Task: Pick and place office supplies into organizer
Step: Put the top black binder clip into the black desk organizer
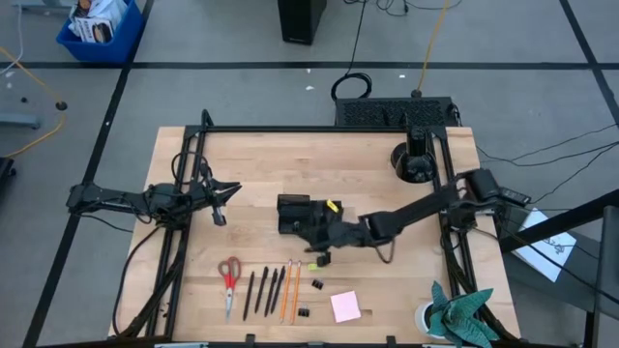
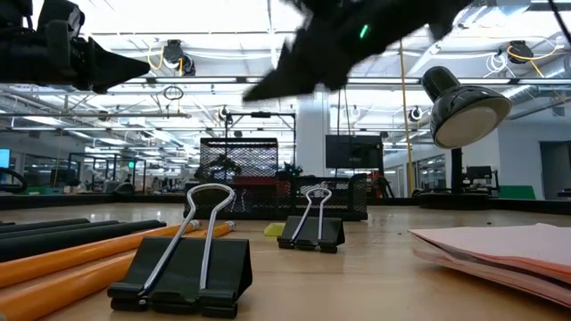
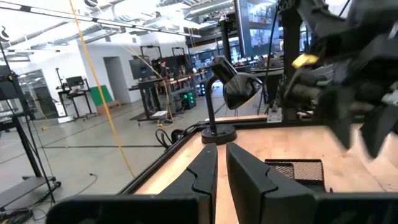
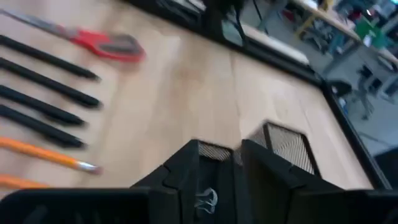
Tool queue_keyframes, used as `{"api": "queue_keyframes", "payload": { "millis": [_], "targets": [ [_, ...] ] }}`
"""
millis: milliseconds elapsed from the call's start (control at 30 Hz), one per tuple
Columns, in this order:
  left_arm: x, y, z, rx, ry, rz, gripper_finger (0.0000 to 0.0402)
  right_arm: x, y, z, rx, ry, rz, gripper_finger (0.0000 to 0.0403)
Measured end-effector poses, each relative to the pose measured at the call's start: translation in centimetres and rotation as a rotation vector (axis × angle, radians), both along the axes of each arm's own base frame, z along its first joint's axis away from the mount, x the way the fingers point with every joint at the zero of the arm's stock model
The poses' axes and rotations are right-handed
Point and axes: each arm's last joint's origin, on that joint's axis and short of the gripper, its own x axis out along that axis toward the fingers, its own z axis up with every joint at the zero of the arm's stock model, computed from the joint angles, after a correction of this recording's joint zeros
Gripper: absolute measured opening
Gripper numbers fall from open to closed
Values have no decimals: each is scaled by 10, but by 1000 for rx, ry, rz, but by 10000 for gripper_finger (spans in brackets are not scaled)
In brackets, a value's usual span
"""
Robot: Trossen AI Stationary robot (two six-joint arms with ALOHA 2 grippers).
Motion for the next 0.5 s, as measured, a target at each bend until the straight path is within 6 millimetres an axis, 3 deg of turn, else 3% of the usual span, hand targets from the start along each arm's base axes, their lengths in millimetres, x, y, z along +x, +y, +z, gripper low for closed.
{"api": "queue_keyframes", "payload": {
  "millis": [133,267,367,500],
  "targets": [
    [0,0,-2,-49,1,-7,42,-20,22,20,15,18,60,116],
    [0,0,-2,-53,5,-7,42,-40,41,31,152,68,99,116],
    [0,0,-2,-26,14,-4,42,-49,50,25,279,152,134,116],
    [0,0,-2,-11,19,-2,42,-52,58,-4,303,192,129,116]
  ]
}}
